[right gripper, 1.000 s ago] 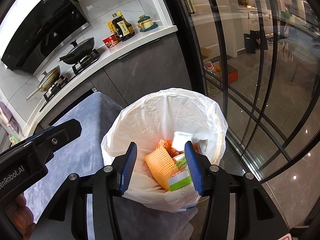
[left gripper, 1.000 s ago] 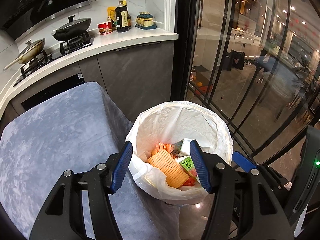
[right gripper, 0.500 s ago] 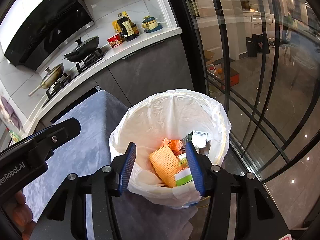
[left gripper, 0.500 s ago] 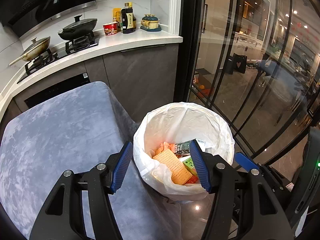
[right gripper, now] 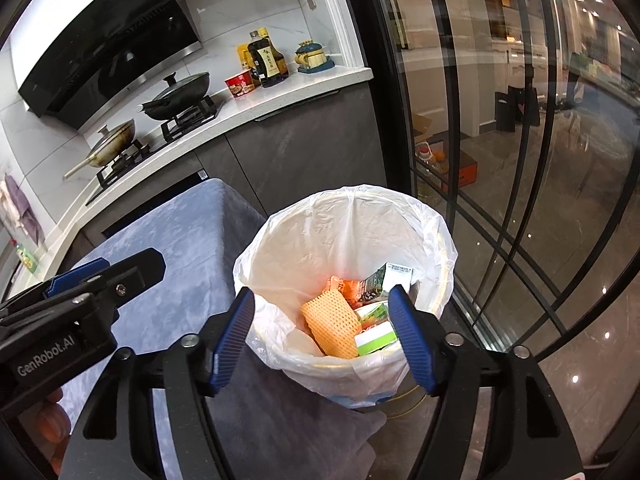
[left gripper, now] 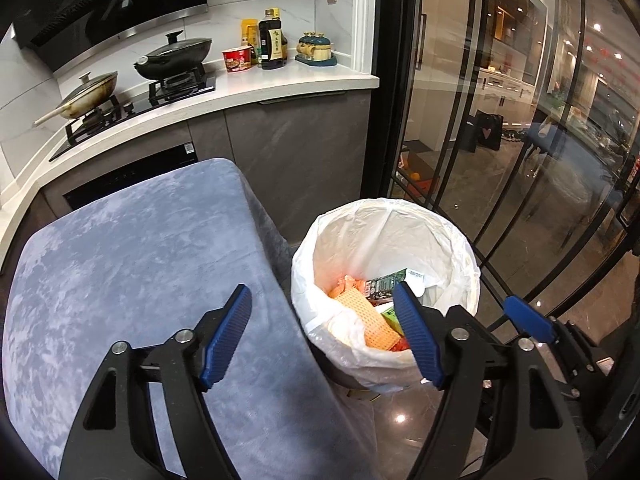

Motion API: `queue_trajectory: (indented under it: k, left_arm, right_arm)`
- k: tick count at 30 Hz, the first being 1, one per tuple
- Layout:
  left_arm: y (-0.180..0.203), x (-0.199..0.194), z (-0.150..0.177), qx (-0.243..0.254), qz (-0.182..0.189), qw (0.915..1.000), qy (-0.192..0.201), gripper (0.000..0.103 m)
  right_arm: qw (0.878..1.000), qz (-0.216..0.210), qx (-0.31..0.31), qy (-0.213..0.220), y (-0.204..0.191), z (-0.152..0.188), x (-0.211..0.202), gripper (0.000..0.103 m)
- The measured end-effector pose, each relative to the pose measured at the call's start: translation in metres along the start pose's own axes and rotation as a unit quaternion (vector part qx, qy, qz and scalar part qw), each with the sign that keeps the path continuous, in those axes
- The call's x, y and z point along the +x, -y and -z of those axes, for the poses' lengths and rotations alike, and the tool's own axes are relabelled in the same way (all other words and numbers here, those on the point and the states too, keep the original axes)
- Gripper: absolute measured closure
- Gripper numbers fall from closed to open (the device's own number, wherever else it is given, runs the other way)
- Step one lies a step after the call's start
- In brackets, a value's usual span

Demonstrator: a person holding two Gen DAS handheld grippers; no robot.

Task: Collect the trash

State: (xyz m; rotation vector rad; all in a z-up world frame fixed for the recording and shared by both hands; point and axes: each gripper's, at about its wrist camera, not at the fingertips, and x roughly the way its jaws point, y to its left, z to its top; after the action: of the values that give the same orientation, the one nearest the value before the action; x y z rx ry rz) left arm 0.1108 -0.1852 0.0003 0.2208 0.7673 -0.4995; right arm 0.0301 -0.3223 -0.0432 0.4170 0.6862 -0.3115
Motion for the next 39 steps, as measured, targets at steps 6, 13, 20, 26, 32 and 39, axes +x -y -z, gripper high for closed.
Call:
queue_trajectory:
  k: [6, 13, 20, 26, 32, 39]
  left_arm:
    - [-0.007, -0.008, 0.008, -0.002, -0.008, 1.0, -0.002, 0.028]
    - [-0.018, -0.021, 0.02, -0.012, -0.022, 0.9997, 0.003, 0.016]
    - [-0.028, -0.028, 0.033, -0.021, -0.033, 0.9992, 0.001, 0.011]
    - [-0.03, -0.03, 0.045, -0.016, -0.043, 0.9989, -0.007, 0.011]
    - [-0.029, -0.031, 0.056, -0.015, -0.046, 0.9987, -0.013, 0.011]
    - [-0.023, -0.03, 0.064, -0.01, -0.048, 0.9986, -0.019, 0.01]
  right_arm:
    - [1.0, 0.001, -0.011, 0.003, -0.006, 0.007, -0.011, 0.031]
    - [0.999, 0.014, -0.027, 0.01, -0.012, 0.015, -0.026, 0.021]
    - [0.999, 0.029, -0.023, 0.001, -0.005, 0.026, -0.034, 0.019]
    - [0.999, 0.042, -0.024, 0.001, -0.002, 0.035, -0.043, 0.018]
    - [0.998, 0.052, -0.039, 0.007, -0.004, 0.04, -0.05, 0.017]
    - [0.998, 0.049, -0.035, 0.003, -0.002, 0.042, -0.05, 0.007]
